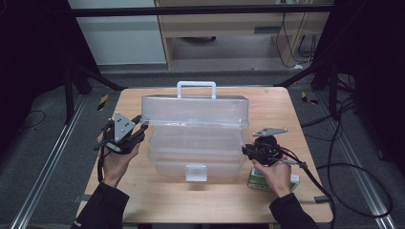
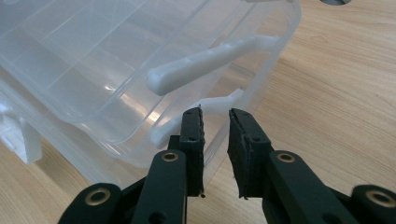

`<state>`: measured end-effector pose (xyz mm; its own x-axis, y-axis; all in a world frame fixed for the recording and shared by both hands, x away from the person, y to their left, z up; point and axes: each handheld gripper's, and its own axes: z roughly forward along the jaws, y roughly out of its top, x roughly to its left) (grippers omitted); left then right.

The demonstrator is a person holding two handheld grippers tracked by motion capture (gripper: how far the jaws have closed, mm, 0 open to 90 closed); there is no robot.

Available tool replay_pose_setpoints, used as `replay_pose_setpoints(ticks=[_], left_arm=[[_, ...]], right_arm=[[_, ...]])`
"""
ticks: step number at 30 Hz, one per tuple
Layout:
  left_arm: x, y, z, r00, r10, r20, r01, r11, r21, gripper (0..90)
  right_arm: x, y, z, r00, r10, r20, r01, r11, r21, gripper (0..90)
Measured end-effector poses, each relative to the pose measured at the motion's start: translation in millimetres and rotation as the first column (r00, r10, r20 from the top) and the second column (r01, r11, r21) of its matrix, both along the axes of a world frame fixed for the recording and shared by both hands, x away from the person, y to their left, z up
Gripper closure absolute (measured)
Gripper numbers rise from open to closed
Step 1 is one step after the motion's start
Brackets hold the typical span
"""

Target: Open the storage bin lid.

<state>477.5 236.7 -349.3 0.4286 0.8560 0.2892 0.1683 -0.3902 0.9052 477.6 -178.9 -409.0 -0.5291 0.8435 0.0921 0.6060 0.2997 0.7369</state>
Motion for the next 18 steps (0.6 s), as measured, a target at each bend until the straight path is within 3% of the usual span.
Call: replay_pose_setpoints(ticks=[3,18], left_arm=[[0.2,-0.4,0.7,0.9999,0.007,-0.012,-0.008,0.9999,-0.01,68.1],[6.0,-4.7,6.7,0.9991,0.042,0.001,-0.042,0.9991,0.005,72.7]], right_arm=[[0.1,-0.1,-0.1,1.0,0.0,0.001,0.0,1.0,-0.001,75.6],[0.1,-0.5,-0.2,1.0,-0.002,-0.001,0.002,1.0,0.004,75.7]])
